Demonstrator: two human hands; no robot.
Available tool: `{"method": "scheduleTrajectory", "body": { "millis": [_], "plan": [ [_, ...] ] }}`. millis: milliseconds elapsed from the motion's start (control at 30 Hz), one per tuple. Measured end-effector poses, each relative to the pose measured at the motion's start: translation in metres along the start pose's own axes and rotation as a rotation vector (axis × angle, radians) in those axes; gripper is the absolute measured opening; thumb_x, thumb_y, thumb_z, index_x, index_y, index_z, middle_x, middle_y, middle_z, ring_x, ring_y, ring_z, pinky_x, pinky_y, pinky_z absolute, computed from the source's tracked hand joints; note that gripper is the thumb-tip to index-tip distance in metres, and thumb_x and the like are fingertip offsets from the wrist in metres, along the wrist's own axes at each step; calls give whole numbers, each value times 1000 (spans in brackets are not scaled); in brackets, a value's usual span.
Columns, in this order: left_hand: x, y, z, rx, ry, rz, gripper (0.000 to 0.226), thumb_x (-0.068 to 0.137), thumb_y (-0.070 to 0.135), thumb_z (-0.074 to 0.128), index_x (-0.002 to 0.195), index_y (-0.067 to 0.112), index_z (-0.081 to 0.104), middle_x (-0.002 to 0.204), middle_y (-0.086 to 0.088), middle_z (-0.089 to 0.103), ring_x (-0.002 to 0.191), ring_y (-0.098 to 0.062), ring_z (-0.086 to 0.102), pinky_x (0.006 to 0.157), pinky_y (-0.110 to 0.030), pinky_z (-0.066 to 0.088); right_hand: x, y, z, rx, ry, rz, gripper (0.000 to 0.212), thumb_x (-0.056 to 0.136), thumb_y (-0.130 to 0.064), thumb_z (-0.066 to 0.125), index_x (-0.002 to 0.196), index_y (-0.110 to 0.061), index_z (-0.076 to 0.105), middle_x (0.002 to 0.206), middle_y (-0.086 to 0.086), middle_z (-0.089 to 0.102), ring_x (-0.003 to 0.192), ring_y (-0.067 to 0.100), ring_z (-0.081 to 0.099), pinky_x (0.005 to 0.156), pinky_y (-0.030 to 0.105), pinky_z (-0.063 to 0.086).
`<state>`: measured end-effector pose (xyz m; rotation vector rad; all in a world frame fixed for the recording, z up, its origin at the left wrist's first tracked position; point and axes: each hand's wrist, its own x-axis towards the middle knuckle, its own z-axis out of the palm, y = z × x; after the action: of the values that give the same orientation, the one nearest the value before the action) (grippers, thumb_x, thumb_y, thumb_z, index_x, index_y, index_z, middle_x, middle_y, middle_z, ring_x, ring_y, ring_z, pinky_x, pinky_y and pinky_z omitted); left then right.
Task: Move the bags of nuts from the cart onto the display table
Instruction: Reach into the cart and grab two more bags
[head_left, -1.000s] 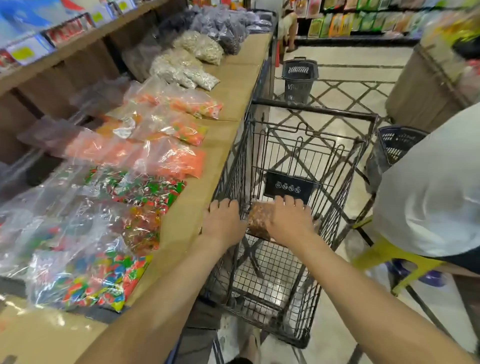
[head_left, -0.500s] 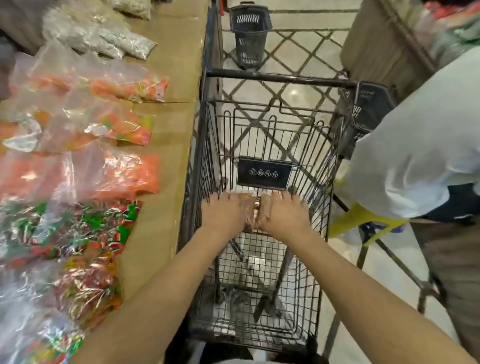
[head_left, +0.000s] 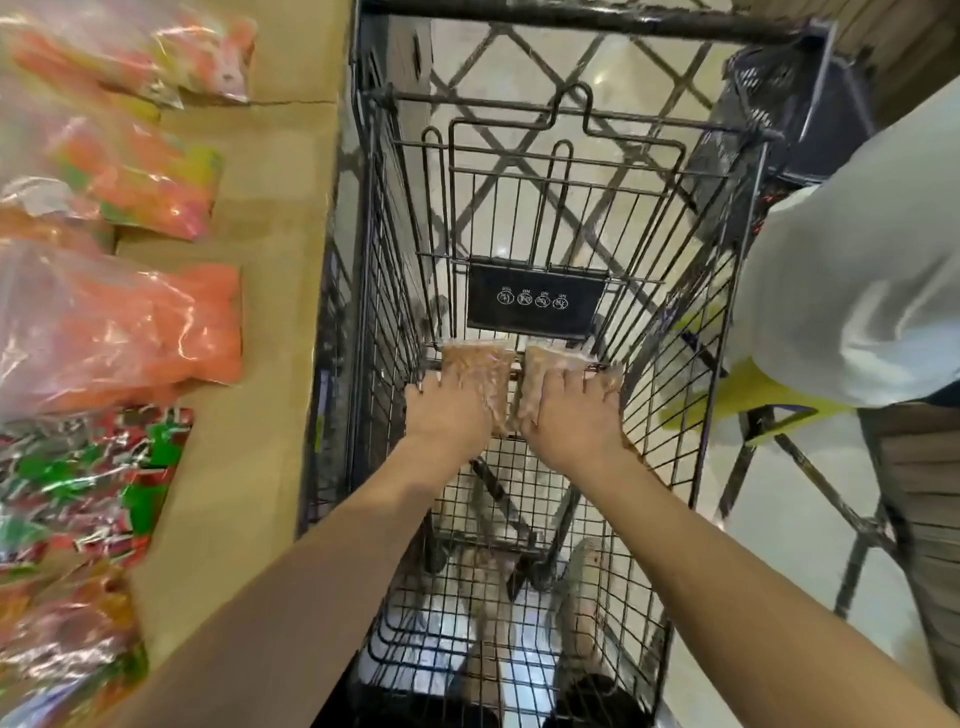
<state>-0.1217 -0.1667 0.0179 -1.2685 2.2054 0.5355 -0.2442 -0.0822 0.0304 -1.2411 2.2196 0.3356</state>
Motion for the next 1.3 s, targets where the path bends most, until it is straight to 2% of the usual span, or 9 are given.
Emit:
{"method": "scheduleTrajectory", "body": {
  "millis": [167, 300, 400, 500, 633, 800, 967, 1100, 1300],
  "plan": [
    [51, -3, 28, -66, -42, -22, 58, 105, 30, 50, 159, 14, 37, 162, -11, 41, 153, -36, 31, 125, -58, 26, 55, 8, 38, 35, -54, 14, 83, 108, -54, 45, 170, -8, 15, 175, 23, 20, 160, 45, 23, 128, 62, 19],
    [94, -14, 53, -322, -56, -160, 50, 106, 40, 50, 150, 17, 48, 154, -9, 48, 145, -33, 38, 120, -51, 32, 91, 22, 60, 182, -62, 101, 94, 104, -68, 47, 170, -9, 16, 175, 20, 23, 158, 37, 33, 127, 51, 27],
    [122, -19, 72, -553, -31, -304, 60, 99, 50, 62, 149, 19, 49, 146, -9, 56, 139, -32, 49, 118, -48, 40, 113, 31, 80, 408, -55, 200, 97, 101, -71, 52, 170, -13, 17, 167, 20, 39, 151, 38, 42, 122, 45, 33],
    [143, -15, 82, -806, -48, -425, 83, 99, 44, 69, 164, 15, 26, 159, -15, 46, 149, -35, 40, 124, -51, 33, 130, 36, 92, 537, -21, 292, 95, 98, -73, 55, 166, -12, 28, 155, 18, 53, 144, 38, 48, 114, 42, 40],
    [157, -19, 101, -1065, -28, -466, 88, 97, 43, 72, 165, 12, 26, 166, -14, 37, 152, -35, 38, 124, -53, 34, 148, 41, 92, 616, -48, 369, 88, 103, -65, 55, 164, -5, 31, 160, 20, 46, 147, 38, 45, 113, 37, 40],
    [170, -25, 118, -1134, 7, -434, 73, 91, 43, 80, 150, 13, 48, 141, -4, 61, 127, -21, 59, 99, -29, 42, 173, 46, 108, 764, -49, 469, 93, 100, -71, 56, 166, -12, 29, 169, 19, 34, 155, 40, 35, 123, 48, 33],
    [174, -28, 120, -1134, 11, -459, 60, 83, 43, 87, 127, 12, 59, 126, -3, 64, 115, -20, 60, 108, -40, 48, 190, 47, 136, 802, -1, 556, 104, 88, -81, 61, 155, -4, 43, 159, 24, 46, 146, 45, 44, 116, 57, 38],
    [177, -29, 119, -1165, 20, -490, 67, 78, 41, 91, 127, 10, 57, 122, -4, 63, 111, -22, 61, 106, -43, 53, 196, 44, 143, 811, -9, 600, 101, 89, -71, 70, 158, -4, 38, 164, 26, 33, 151, 48, 32, 119, 60, 33],
    [179, -34, 127, -1308, -67, -475, 75, 69, 42, 96, 130, 18, 59, 122, 0, 69, 114, -21, 66, 93, -39, 54, 197, 35, 155, 914, 69, 539, 87, 84, -61, 83, 146, -18, 42, 146, 15, 47, 139, 38, 41, 111, 50, 39]
  ]
}}
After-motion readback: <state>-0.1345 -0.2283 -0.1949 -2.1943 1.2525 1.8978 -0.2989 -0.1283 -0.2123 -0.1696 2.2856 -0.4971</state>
